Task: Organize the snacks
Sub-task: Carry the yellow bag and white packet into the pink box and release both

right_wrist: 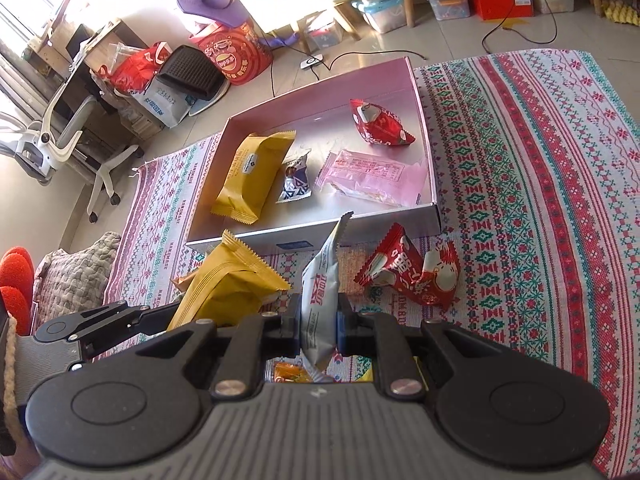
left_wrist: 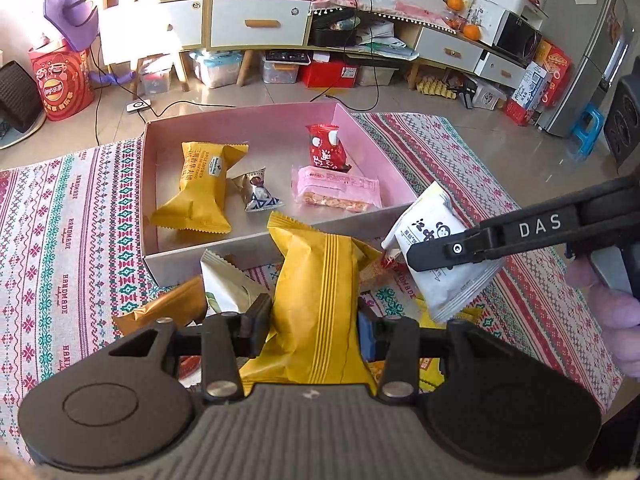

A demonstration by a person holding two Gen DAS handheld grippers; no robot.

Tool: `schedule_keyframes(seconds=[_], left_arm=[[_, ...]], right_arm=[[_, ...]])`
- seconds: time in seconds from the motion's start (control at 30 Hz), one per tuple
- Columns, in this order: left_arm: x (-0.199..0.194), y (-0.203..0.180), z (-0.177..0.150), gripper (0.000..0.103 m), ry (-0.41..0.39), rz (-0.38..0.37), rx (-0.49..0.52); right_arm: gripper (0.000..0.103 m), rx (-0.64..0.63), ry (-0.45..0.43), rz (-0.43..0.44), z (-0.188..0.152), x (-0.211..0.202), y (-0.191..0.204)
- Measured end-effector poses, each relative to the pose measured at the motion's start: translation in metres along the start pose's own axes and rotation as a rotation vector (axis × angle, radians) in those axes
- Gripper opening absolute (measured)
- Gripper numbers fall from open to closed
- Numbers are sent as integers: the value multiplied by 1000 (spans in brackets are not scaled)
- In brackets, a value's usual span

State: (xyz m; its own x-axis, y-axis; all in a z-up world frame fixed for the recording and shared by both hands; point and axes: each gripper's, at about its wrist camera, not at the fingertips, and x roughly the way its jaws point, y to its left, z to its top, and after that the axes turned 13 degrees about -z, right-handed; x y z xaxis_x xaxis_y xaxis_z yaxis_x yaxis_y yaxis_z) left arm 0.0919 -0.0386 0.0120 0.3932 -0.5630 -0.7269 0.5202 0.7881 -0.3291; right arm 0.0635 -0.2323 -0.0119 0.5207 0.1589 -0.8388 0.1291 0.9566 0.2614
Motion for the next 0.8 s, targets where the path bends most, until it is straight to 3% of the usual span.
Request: schedule_keyframes(seconds=[0.47, 0.8], left_arm=[[26, 23, 57, 49, -38, 34, -38], [66, 39, 78, 49, -10, 63, -55]], right_arm=[[14, 24, -80, -23, 57, 27, 7], [14, 27, -120, -28, 90, 55, 20]])
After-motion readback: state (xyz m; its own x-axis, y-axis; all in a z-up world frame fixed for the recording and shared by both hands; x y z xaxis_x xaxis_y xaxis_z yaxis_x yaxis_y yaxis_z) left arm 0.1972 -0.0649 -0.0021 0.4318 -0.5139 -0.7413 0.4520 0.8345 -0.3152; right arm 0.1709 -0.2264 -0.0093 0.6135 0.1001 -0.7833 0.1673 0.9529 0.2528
